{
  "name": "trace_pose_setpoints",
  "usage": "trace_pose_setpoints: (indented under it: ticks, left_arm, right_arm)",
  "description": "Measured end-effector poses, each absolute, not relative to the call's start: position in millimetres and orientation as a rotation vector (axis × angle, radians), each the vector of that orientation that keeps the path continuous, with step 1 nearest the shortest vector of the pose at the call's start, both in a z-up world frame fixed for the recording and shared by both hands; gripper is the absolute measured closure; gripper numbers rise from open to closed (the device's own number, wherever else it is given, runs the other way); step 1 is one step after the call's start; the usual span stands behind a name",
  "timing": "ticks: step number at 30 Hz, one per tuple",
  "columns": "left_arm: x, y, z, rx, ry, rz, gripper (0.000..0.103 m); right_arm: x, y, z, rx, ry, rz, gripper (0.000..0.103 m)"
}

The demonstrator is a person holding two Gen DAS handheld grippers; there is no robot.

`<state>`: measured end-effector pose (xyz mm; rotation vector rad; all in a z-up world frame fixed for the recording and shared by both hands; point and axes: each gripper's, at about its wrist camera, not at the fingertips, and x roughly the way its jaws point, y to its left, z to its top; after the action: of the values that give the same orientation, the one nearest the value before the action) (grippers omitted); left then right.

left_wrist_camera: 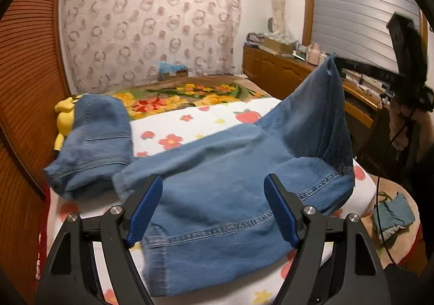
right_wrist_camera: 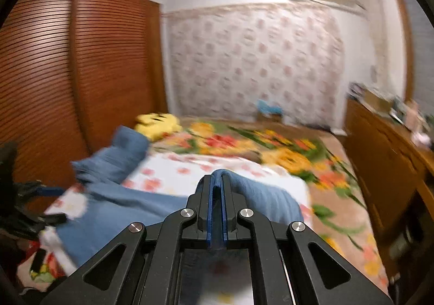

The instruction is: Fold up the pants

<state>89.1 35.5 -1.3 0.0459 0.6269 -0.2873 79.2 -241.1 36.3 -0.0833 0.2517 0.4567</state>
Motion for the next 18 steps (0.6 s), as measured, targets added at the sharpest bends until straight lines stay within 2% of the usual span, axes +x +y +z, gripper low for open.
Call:
trace_pose_setpoints:
  ticks: [3,6,11,16,18]
  left_arm:
    - [87,46,4,0.034,0.611,-0.27,0.025]
    - [89,50,4,0.026,0.613,-0.265,0.025]
    - [89,49,1,0.025,0.618,-0.266,0.025]
    - [93,46,-7,0.022,0.638,-0.271,0.025]
    - [95,43,-9,0.022,0.645,-0.276,0.025]
  right_arm:
    - [74,-215,52,-0.12,0.244,0.556,0.098]
    - [81,-196,52,-0.154,0.314,0.624,0.097]
    - [95,-194,38,-0.22,0.423,0.623,0.071]
    - [102,-211,29,-0.208,0.462,0.576,0.068]
    - [105,-212,23,-0.204,0.481,0.536,0.063]
